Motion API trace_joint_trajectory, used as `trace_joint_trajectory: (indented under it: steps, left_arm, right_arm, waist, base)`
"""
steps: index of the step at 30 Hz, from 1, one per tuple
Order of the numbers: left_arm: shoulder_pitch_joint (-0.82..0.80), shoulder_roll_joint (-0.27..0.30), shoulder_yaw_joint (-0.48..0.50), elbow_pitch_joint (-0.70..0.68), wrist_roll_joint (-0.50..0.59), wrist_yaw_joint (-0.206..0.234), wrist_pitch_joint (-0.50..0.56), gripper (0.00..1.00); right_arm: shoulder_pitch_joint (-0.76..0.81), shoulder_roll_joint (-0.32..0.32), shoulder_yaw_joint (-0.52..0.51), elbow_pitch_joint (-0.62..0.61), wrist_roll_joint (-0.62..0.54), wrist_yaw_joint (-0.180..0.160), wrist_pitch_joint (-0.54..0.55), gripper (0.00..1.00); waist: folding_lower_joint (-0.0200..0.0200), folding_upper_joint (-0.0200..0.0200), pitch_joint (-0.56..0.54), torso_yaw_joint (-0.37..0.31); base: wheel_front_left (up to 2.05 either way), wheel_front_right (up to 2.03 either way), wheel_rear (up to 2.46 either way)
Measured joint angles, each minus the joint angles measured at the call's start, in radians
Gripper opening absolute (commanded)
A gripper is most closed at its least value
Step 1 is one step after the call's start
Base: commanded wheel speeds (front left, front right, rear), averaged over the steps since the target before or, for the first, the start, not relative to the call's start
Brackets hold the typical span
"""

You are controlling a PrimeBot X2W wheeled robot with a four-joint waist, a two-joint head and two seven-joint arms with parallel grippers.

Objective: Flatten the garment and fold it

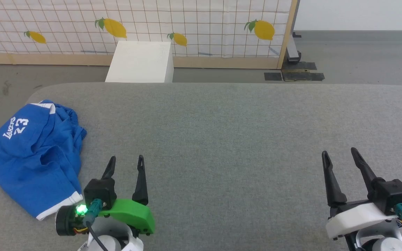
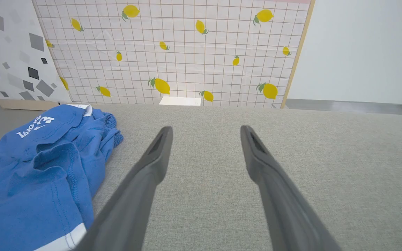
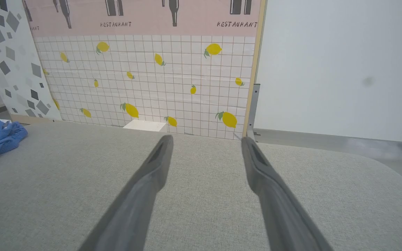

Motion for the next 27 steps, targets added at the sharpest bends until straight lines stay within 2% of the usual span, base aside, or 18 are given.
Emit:
trace_joint_trajectory:
  steps: [16,22,27]
  left_arm:
    - [-0.021,0.000,-0.027,0.030,-0.026,0.018,-0.033,1.00]
    - [-0.031,-0.001,-0.041,0.044,-0.035,0.029,-0.045,1.00]
    - [-0.040,-0.001,-0.047,0.053,-0.035,0.036,-0.055,1.00]
  right_arm:
    - [-0.006,0.000,-0.016,0.008,0.009,0.000,-0.031,1.00]
    - [-0.006,0.000,-0.026,0.009,0.010,0.000,-0.044,1.00]
    - [-0.006,0.000,-0.031,0.010,0.012,0.000,-0.056,1.00]
  waist:
    - [0.0000,0.0000,-0.003,0.011]
    - [0.0000,0.0000,-0.004,0.052]
    - [0.0000,0.0000,-0.004,0.115]
  base:
    - [0.00,0.00,0.00]
    - [0.00,0.00,0.00]
    - [0.00,0.00,0.00]
